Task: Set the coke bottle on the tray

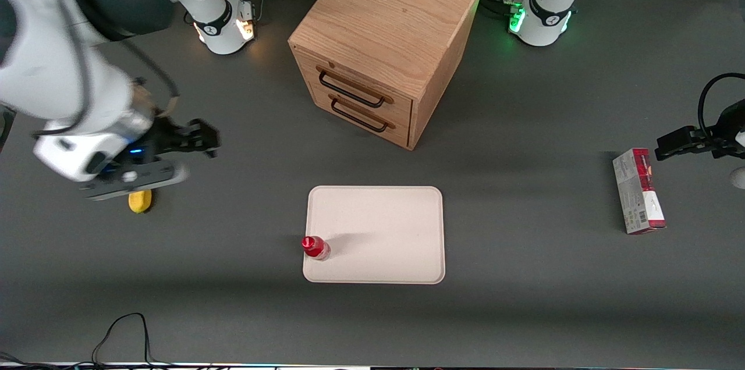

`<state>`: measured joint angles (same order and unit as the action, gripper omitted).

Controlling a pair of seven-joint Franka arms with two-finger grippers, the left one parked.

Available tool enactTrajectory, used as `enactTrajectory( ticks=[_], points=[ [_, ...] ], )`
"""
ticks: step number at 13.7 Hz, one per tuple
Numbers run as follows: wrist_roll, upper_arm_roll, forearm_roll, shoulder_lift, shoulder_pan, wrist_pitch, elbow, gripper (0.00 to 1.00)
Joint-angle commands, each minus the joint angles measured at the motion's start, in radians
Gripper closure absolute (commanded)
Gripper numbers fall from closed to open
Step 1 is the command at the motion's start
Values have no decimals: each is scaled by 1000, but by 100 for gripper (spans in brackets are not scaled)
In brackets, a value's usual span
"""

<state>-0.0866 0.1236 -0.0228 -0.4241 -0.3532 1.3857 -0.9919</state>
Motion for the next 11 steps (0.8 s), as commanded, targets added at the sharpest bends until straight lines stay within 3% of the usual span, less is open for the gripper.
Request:
enactTrajectory(
  ticks=[1, 7, 11],
  points=[
    [-7, -10, -20, 255, 95, 180, -391, 0],
    [82, -12, -6, 355, 215, 174, -518, 0],
    [68, 4, -3, 354, 218, 134, -507, 0]
  ],
)
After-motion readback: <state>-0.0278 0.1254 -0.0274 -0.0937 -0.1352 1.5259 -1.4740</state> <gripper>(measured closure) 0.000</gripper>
